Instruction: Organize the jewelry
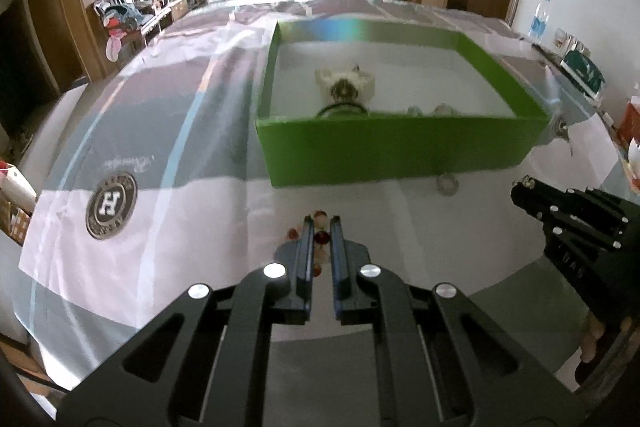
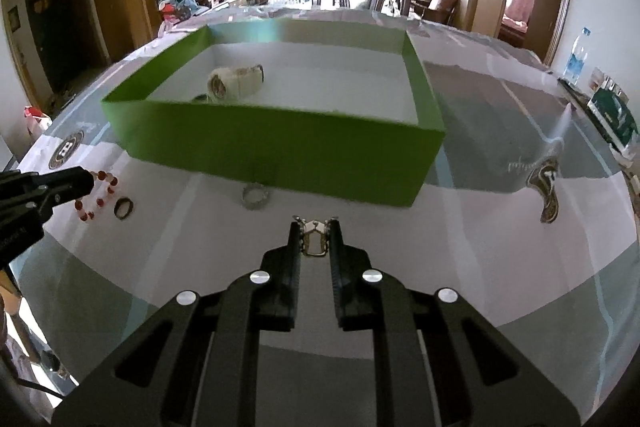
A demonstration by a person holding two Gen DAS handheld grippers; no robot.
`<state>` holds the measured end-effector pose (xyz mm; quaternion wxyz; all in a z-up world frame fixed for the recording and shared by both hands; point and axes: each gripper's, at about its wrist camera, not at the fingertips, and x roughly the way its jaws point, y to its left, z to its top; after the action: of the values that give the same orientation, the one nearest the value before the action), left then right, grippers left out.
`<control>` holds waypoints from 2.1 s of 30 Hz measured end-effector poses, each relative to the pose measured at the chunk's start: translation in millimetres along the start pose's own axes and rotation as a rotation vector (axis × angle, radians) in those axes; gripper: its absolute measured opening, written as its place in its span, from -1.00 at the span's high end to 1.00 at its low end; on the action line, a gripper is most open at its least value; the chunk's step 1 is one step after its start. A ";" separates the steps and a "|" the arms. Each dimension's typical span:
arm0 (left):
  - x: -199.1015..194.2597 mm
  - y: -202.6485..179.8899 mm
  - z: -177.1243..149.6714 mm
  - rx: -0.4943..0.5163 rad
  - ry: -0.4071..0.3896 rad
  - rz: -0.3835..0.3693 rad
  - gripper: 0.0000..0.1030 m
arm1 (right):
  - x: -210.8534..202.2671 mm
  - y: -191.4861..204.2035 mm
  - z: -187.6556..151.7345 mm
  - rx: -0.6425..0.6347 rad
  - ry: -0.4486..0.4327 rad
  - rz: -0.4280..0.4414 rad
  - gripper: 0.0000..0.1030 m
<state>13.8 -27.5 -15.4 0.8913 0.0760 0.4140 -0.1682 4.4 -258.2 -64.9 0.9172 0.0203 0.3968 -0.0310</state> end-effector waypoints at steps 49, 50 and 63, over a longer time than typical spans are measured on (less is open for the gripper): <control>20.5 21.7 76.3 -0.131 -0.077 0.000 0.61 | -7.3 -4.4 55.1 0.024 -0.139 0.050 0.01; 17.7 21.5 69.7 -0.124 -0.075 0.018 0.57 | -7.4 -5.3 50.7 0.026 -0.123 0.067 0.01; 46.0 15.1 4.3 -0.076 0.083 0.033 0.17 | 52.1 29.9 18.0 0.010 0.074 0.082 0.04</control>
<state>50.0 -25.5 -47.8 0.8784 0.0558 0.4554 -0.1343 55.3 -231.6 -90.1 0.9023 0.0422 0.4290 0.0056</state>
